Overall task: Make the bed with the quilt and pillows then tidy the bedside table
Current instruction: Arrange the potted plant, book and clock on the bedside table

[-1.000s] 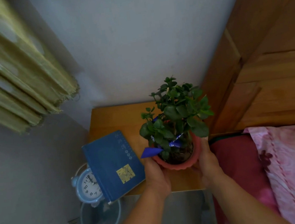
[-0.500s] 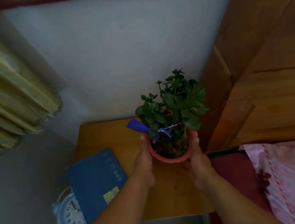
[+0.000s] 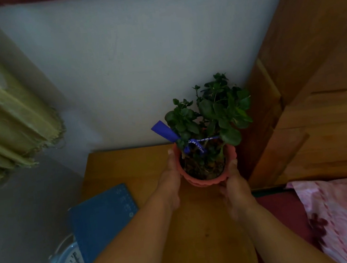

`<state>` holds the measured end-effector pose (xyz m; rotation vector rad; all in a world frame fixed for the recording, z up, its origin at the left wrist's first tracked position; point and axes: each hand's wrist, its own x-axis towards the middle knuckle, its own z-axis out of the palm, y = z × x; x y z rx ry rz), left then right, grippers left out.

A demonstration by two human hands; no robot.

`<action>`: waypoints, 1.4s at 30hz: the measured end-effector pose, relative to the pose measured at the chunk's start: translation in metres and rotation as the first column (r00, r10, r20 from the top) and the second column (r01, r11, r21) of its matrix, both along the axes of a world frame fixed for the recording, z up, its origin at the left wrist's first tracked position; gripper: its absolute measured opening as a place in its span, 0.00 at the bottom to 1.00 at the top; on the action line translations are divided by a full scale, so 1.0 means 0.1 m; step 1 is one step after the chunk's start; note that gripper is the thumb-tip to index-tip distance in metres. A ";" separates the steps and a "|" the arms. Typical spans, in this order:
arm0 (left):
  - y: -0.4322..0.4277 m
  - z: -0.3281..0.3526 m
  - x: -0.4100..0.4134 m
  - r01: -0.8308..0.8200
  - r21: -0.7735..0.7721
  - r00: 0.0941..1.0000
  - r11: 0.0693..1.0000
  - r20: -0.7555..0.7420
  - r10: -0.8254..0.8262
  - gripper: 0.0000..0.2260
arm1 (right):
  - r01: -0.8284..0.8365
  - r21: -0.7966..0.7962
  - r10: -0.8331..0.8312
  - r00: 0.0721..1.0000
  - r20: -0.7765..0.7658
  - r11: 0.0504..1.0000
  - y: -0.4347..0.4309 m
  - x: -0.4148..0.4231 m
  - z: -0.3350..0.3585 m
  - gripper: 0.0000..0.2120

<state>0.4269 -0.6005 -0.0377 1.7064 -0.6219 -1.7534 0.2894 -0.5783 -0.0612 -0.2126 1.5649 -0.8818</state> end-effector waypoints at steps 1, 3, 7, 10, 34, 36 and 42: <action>-0.02 -0.01 0.00 -0.001 -0.001 1.000 1.000 0.012 0.001 0.34 | -0.002 0.006 0.002 1.000 -0.003 1.000 -0.01 0.00 0.01 0.36; -0.06 -0.03 -0.01 -0.012 -0.005 0.999 1.000 0.033 0.012 0.34 | -0.007 0.009 0.007 1.000 -0.002 1.000 -0.02 0.01 0.02 0.37; -0.14 -0.04 -0.02 -0.023 -0.006 0.999 1.000 0.031 0.023 0.30 | -0.027 -0.011 0.027 0.999 0.035 1.000 -0.01 0.02 0.07 0.36; -0.20 0.00 -0.03 -0.015 -0.003 0.999 1.000 0.033 0.015 0.25 | -0.018 -0.046 0.021 0.997 0.068 0.999 -0.02 0.03 0.11 0.32; -0.28 -0.05 0.03 -0.053 -0.077 0.996 0.996 -0.072 0.047 0.24 | -0.123 -0.088 0.118 0.991 -0.060 0.988 -0.08 0.08 0.17 0.34; -0.27 -0.07 0.10 -0.066 -0.092 0.996 0.994 -0.066 0.060 0.24 | -0.162 -0.088 0.153 0.983 -0.098 0.983 -0.08 0.13 0.15 0.36; -0.26 -0.04 0.48 -0.058 -0.077 0.998 0.995 -0.044 0.055 0.27 | -0.301 -0.108 0.289 0.951 -0.110 0.948 -0.04 0.44 0.19 0.30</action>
